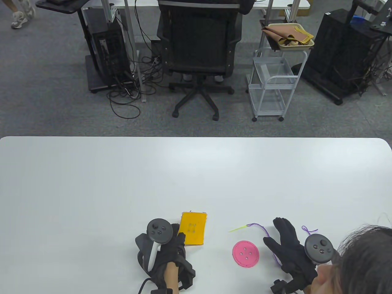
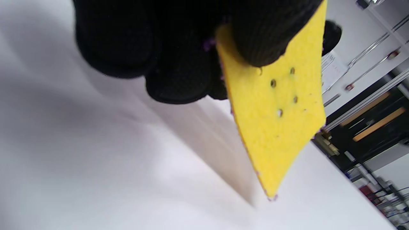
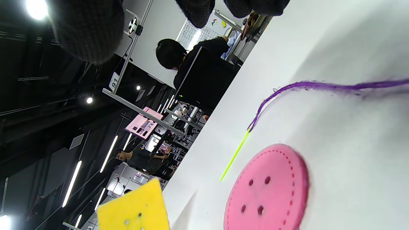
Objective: Sew button in X pattern
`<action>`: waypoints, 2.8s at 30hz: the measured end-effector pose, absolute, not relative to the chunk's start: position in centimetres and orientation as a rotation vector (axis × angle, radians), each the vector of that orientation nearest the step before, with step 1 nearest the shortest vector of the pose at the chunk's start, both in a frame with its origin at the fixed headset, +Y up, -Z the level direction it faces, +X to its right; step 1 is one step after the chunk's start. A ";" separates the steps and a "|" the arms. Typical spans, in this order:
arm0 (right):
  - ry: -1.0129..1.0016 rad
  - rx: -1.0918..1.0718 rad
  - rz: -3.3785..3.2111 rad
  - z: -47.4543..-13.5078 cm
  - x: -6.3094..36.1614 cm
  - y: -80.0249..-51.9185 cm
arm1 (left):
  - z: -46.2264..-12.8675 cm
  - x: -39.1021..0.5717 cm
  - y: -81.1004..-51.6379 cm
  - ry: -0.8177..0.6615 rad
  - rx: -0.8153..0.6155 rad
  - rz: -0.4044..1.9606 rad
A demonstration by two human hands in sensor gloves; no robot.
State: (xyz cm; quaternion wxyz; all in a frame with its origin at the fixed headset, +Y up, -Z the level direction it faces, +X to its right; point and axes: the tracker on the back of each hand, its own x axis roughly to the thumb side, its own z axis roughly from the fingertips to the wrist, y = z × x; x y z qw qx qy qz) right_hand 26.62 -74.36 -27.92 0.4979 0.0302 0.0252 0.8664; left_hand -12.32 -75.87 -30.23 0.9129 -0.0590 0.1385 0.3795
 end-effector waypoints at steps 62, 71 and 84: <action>0.547 0.141 2.804 -29.4 20.7 -78.4 | -28.1 -10.1 -74.6 0.079 0.183 1.186; 0.680 0.127 2.719 -30.2 20.5 -78.4 | -28.0 -10.0 -74.6 0.082 0.170 1.192; 0.813 0.058 2.673 -32.2 19.7 -78.2 | -28.0 -9.9 -74.7 0.084 0.161 1.203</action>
